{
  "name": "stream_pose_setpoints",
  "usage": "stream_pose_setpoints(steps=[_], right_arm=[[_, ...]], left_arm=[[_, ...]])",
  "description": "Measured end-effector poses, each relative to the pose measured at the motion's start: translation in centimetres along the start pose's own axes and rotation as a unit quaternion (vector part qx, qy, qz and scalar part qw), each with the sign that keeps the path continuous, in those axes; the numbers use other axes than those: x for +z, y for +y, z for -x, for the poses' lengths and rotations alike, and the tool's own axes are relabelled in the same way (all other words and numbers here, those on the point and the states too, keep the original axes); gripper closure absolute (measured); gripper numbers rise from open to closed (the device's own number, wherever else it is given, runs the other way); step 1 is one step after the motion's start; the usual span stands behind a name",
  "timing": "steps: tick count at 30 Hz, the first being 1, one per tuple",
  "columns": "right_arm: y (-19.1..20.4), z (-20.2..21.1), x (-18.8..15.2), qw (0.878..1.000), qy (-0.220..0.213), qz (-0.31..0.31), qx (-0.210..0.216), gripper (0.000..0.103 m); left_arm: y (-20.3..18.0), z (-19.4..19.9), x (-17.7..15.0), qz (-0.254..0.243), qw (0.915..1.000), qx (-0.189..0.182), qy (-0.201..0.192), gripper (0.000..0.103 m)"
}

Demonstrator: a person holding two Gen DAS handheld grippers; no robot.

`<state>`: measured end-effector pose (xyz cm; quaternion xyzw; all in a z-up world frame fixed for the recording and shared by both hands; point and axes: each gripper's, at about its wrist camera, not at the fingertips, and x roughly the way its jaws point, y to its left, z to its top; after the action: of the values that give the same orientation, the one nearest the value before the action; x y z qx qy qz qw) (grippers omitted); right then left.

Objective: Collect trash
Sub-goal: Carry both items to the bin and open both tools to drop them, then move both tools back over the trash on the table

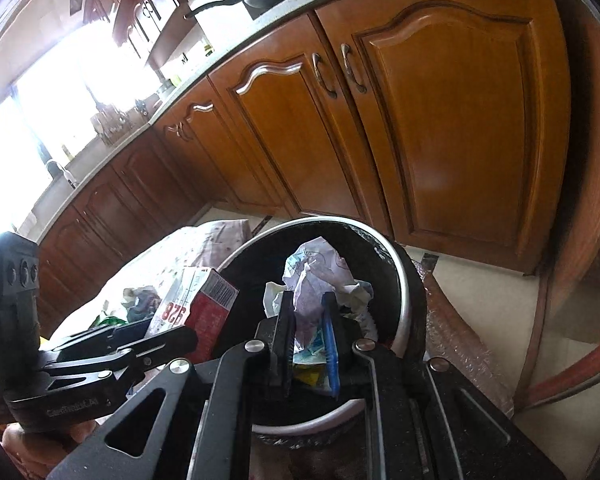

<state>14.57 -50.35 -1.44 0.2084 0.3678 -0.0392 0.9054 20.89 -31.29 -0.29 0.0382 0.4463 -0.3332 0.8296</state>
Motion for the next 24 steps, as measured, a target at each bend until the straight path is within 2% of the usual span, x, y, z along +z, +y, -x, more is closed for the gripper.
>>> stream_pose_setpoints(steps=[4,5,6,8,9,11,12,21,24], right_arm=[[-0.3,-0.4,0.1,1.000,0.005,-0.001,-0.002,0.085],[-0.3,-0.5,0.2,1.000,0.006,-0.002,-0.002,0.079],[-0.3,-0.5,0.3,1.000,0.008,-0.002,-0.001,0.064],[-0.3,-0.4,0.4,1.000,0.004,-0.003,0.000,0.049],[-0.3,-0.2,0.4,1.000,0.001,-0.004,0.001,0.048],[-0.2,-0.1,0.5,1.000,0.000,-0.007,0.004,0.048],[-0.2,0.1,0.3,1.000,-0.002,-0.010,0.006,0.048],[1.4,1.8,-1.2,0.999,-0.014,-0.020,0.034,0.033],[2.5,2.0,-2.1,0.999,-0.011,-0.018,0.046,0.032]], left_arm=[[-0.5,-0.8,0.5,-0.006,1.0000,-0.001,0.006,0.056],[-0.6,-1.0,0.6,-0.007,0.9999,-0.002,0.008,0.055],[-0.7,-1.1,0.6,-0.008,0.9999,-0.001,0.010,0.055],[-1.1,-1.4,0.9,-0.008,0.9999,0.001,0.015,0.054],[-1.1,-1.4,0.8,-0.006,0.9998,0.000,0.018,0.052],[-1.0,-1.3,0.8,0.002,0.9998,0.000,0.017,0.037],[-0.9,-1.2,0.9,0.006,0.9999,-0.001,0.014,0.036],[1.5,2.3,-2.3,0.049,0.9986,-0.009,-0.014,0.035],[2.2,3.5,-4.0,0.062,0.9979,-0.005,-0.020,0.035]])
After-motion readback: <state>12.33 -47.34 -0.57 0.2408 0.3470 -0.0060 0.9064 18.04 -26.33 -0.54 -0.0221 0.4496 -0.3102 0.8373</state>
